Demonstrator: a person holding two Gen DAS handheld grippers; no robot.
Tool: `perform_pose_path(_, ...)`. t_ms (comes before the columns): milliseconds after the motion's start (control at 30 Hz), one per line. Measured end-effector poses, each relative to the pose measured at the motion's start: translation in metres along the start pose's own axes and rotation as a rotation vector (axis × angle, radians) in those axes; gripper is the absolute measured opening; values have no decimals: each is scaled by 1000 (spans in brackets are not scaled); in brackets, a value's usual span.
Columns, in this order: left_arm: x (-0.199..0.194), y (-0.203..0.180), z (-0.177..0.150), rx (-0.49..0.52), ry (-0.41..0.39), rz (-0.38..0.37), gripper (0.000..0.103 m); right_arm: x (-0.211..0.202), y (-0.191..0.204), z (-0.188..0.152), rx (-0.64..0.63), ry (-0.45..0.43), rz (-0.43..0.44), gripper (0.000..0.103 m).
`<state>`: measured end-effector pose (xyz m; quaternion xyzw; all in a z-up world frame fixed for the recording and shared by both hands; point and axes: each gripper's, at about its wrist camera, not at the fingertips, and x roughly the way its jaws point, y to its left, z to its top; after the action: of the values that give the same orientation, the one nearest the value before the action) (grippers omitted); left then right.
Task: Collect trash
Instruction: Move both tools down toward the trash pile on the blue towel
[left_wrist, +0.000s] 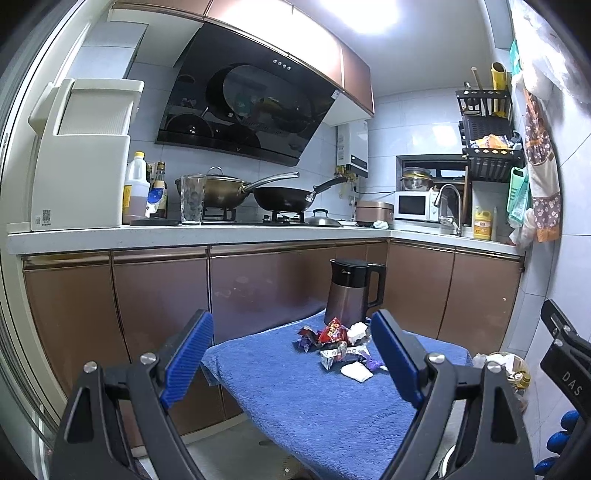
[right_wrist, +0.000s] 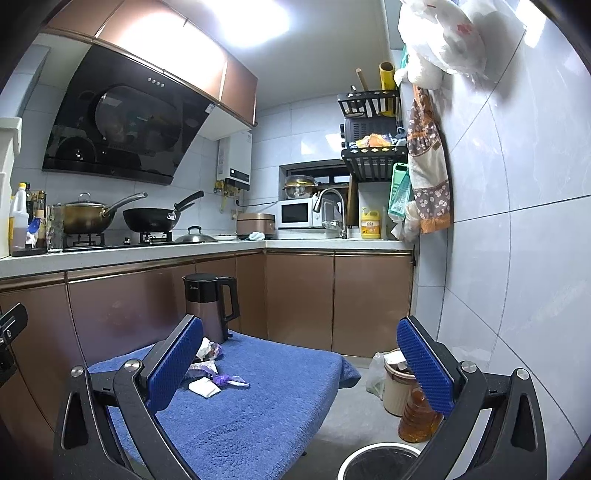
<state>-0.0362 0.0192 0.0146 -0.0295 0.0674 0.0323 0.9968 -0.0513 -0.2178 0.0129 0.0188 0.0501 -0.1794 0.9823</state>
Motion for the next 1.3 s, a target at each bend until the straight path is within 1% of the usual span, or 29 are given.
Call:
perform_pose_path(167, 8, 5, -1, -29, 0, 18, 87, 4, -1, -2, 18, -19, 27, 103)
perform_pose_path(300, 22, 9, -5, -48, 15, 30, 87, 15, -3, -6, 32, -30, 53, 103)
perform_pose_path(400, 35, 13, -11, -86, 14, 40, 87, 28, -4, -13, 44, -33, 83, 103)
perform_pose_path(467, 46, 14, -16, -86, 10, 53, 87, 41, -5, -18, 57, -11, 104, 103)
perform_pose_path(533, 59, 13, -21, -72, 23, 57, 87, 58, -4, -26, 67, 20, 135, 103)
perform_pose_path(567, 66, 12, -23, -69, 36, 51, 87, 65, -2, -30, 68, 32, 147, 103)
perform_pose_path(667, 99, 9, -35, -52, 111, 25, 87, 95, 5, -46, 60, 86, 188, 103)
perform_pose_path(833, 160, -1, -63, 6, 257, -46, 87, 141, 17, -72, 39, 179, 242, 103)
perform_pose_path(967, 207, -11, -78, 47, 339, -119, 87, 181, 25, -92, 30, 271, 288, 103)
perform_pose_path(1100, 256, -22, -91, 80, 433, -263, 87, 226, 37, -111, 20, 379, 363, 102)
perform_pose_path(1167, 283, -27, -98, 105, 486, -325, 87, 246, 43, -118, 16, 424, 404, 100)
perform_pose_path(1200, 298, -30, -103, 126, 511, -349, 87, 257, 47, -123, 2, 444, 418, 99)
perform_pose_path(1300, 332, -39, -116, 193, 558, -383, 86, 291, 61, -136, -29, 502, 474, 95)
